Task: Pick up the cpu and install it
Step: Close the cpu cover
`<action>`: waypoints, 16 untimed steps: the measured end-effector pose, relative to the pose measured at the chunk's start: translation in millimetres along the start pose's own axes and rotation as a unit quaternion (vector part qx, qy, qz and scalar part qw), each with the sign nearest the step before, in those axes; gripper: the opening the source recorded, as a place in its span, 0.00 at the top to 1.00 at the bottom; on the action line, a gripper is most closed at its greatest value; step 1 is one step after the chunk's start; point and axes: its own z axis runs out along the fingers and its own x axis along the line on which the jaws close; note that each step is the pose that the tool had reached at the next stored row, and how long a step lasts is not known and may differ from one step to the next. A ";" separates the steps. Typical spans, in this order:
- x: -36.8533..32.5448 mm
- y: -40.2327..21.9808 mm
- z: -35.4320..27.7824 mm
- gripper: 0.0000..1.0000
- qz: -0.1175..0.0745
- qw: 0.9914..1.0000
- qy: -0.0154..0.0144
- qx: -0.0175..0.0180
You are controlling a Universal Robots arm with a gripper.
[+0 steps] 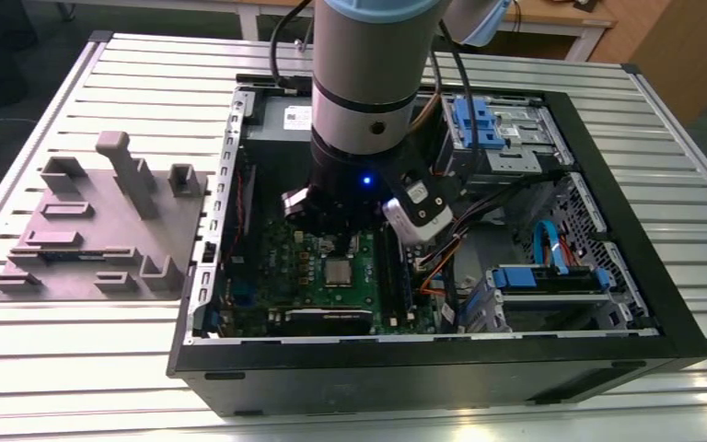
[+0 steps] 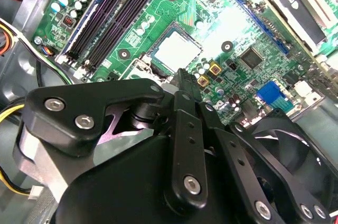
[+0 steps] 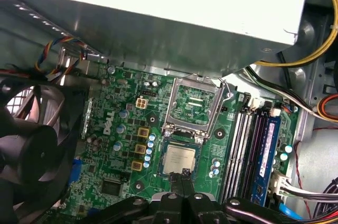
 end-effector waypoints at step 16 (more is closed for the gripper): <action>-8.0 -1.4 0.2 0.89 -0.032 0.999 0.001 0.000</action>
